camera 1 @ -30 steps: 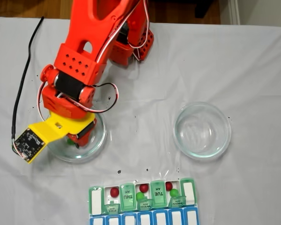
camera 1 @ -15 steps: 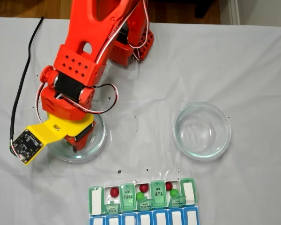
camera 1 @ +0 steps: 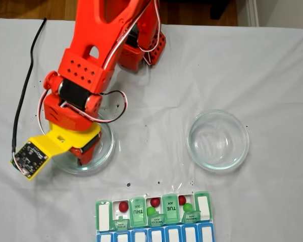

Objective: Sort medicines into box.

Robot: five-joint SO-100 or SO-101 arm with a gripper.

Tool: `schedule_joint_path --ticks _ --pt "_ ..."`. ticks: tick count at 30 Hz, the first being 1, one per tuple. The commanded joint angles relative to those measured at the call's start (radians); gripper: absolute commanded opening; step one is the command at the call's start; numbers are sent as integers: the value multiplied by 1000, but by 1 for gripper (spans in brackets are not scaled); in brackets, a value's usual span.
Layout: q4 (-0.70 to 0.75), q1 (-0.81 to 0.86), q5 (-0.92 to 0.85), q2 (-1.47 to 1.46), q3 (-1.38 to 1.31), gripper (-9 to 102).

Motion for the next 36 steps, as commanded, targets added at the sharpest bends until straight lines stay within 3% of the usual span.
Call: schedule_joint_path --ticks 1,15,19,30,36 --pt "25 -18 -3 -12 -87 16" --pt "18 -31 -17 -51 -106 14" --pt "31 -35 -23 -43 -95 0" --pt "77 -46 21 -28 -98 0" --pt "104 -117 117 147 -54 0"
